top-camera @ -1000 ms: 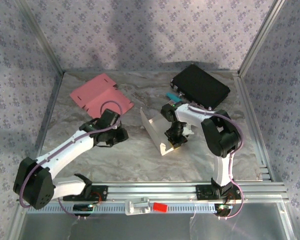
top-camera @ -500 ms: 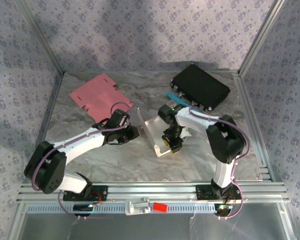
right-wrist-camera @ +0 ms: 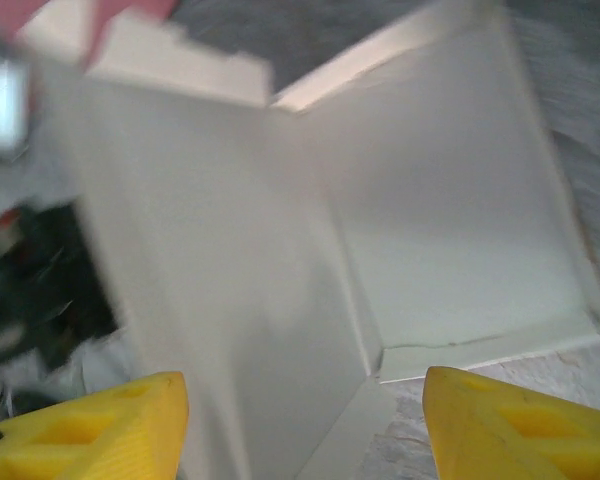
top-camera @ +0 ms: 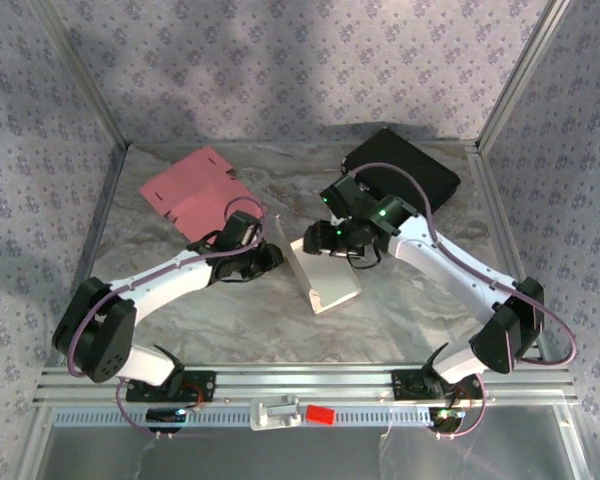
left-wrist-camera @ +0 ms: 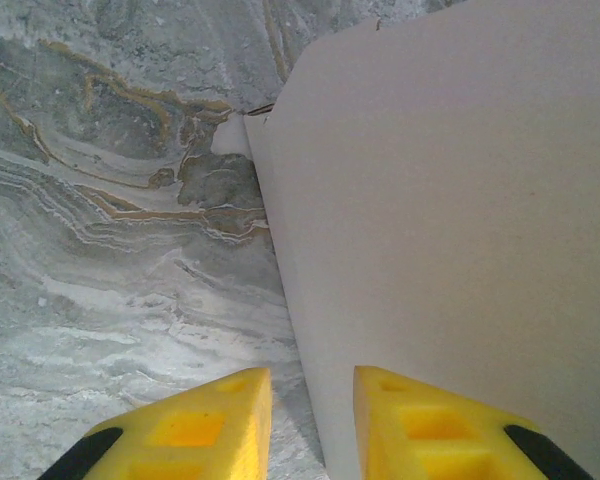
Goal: Fold the paper box
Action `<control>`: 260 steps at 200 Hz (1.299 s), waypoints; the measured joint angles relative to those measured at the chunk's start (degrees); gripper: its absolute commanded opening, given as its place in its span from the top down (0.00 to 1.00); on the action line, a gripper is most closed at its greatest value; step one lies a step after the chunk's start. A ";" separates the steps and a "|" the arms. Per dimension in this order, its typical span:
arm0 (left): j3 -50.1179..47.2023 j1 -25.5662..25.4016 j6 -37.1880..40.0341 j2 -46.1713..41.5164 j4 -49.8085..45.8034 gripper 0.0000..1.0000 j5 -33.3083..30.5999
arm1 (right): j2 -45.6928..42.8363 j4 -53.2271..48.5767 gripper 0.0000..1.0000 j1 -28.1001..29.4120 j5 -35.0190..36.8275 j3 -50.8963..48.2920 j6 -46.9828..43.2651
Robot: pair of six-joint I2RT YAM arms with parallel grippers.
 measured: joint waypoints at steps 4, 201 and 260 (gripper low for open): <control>0.00 0.00 0.00 0.17 0.00 0.73 0.02 | 0.39 -0.13 0.35 0.39 -0.68 0.66 -1.53; 1.68 0.00 3.56 -16.48 -15.56 0.70 -7.32 | 16.48 -0.17 1.00 5.14 5.79 13.88 8.22; 1.49 -0.33 5.53 -30.18 -26.56 0.70 -8.98 | 15.21 -1.60 1.00 8.50 22.75 15.80 40.02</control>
